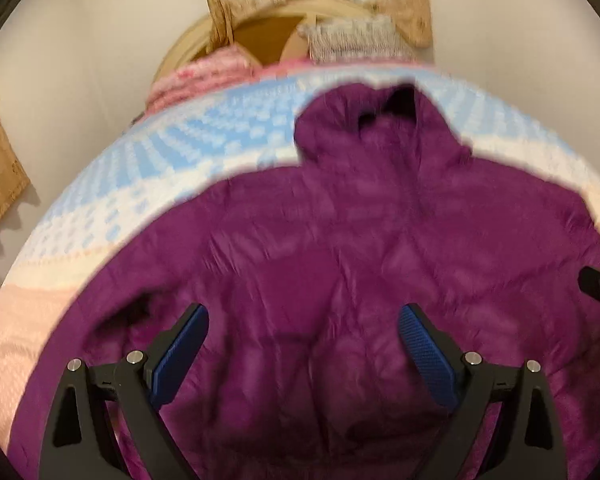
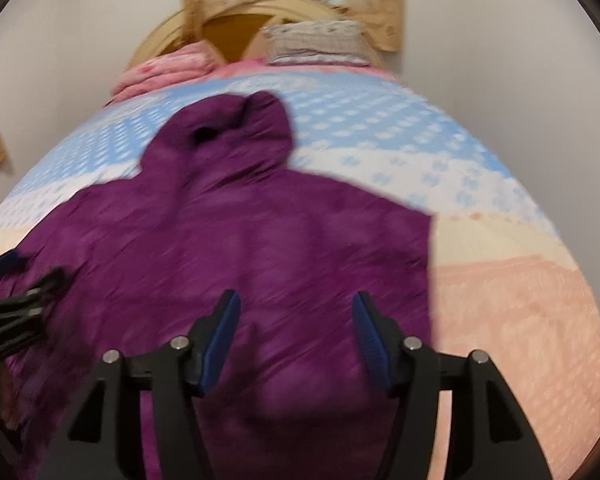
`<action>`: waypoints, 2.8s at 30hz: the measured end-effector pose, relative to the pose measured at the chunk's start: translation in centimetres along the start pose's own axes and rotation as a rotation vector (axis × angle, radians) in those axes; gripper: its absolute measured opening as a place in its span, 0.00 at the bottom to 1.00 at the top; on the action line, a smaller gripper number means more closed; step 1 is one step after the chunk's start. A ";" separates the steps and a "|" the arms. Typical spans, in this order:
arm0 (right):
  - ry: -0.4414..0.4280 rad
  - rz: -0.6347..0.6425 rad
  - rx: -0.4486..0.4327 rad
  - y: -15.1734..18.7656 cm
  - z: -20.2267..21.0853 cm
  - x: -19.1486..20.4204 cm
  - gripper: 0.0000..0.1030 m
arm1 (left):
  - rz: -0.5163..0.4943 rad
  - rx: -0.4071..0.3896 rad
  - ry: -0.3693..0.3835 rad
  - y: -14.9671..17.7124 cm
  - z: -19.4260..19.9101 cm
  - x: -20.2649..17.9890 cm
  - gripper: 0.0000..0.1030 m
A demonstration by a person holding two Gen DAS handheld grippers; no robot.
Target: Fold large clothes
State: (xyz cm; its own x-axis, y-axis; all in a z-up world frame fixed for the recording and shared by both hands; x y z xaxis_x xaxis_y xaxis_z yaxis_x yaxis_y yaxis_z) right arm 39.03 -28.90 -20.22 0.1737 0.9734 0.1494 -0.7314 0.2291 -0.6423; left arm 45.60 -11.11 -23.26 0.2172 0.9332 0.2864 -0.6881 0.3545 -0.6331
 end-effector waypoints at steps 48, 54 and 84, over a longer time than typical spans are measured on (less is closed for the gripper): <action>-0.064 0.147 -0.040 10.3 9.4 3.3 0.87 | 0.265 0.056 -0.313 18.8 12.6 24.8 0.97; -0.113 0.152 -0.052 13.6 11.8 4.9 0.87 | 0.528 0.160 -0.314 29.9 14.1 31.7 0.97; -0.096 -0.080 -0.159 11.8 14.4 -3.5 0.87 | 0.155 -0.180 -0.343 7.8 17.6 27.3 0.11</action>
State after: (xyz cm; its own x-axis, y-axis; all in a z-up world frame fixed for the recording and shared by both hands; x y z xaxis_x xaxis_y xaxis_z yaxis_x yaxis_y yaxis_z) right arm 20.27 -29.59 -17.47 0.1582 0.9496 0.2708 -0.6034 0.3100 -0.7347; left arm 33.96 16.11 -7.76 -0.1441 0.9130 0.3816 -0.5556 0.2445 -0.7947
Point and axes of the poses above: each gripper's, at about its wrist camera, not at the fingertips, and z roughly against the way its jaws point, x to its left, y to its underside, the point moved 6 cm from there along -z, roughly the way its jaws point, and after that the axes turned 11 degrees about -z, right-handed, at the moved point
